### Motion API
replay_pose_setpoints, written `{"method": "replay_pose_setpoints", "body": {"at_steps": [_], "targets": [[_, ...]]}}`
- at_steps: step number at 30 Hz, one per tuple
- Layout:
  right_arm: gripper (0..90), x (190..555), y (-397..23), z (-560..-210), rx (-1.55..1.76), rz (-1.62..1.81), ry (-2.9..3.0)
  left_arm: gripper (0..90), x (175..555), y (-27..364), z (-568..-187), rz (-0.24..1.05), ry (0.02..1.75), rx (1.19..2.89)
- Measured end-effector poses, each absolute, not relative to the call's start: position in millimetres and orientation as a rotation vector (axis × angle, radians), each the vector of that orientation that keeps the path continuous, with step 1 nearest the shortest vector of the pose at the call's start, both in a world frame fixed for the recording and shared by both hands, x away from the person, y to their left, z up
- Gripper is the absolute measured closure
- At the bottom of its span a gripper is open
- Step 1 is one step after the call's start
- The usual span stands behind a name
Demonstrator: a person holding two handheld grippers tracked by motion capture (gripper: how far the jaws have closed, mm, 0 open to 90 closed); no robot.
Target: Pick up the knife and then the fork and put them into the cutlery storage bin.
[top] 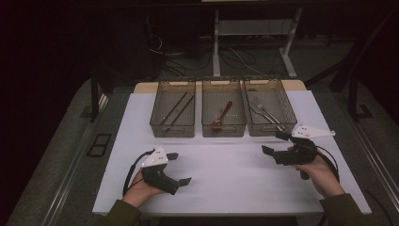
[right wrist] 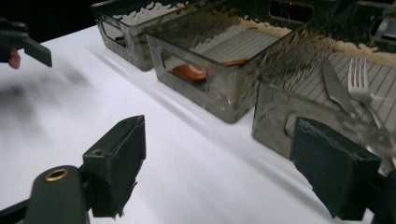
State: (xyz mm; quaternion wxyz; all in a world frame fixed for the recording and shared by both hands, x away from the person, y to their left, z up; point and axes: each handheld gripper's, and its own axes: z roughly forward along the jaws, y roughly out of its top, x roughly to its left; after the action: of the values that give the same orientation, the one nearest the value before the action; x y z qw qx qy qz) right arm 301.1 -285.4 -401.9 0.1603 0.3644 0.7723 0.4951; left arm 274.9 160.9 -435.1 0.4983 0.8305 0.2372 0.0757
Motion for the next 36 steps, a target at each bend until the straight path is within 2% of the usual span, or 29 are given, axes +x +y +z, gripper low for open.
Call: {"method": "replay_pose_setpoints", "body": {"at_steps": [12, 24, 36], "targets": [[17.4, 282, -292, -417, 1.055, 1.412, 2.211, 0.0, 274, 161, -435, 0.184, 0.580, 2.006], [12.0, 266, -296, -426, 1.081, 1.451, 2.190, 0.0, 274, 161, -435, 0.187, 0.581, 2.011], [11.9, 252, -300, -437, 1.070, 1.377, 2.217, 0.0, 274, 161, -436, 0.188, 0.579, 2.014]]}}
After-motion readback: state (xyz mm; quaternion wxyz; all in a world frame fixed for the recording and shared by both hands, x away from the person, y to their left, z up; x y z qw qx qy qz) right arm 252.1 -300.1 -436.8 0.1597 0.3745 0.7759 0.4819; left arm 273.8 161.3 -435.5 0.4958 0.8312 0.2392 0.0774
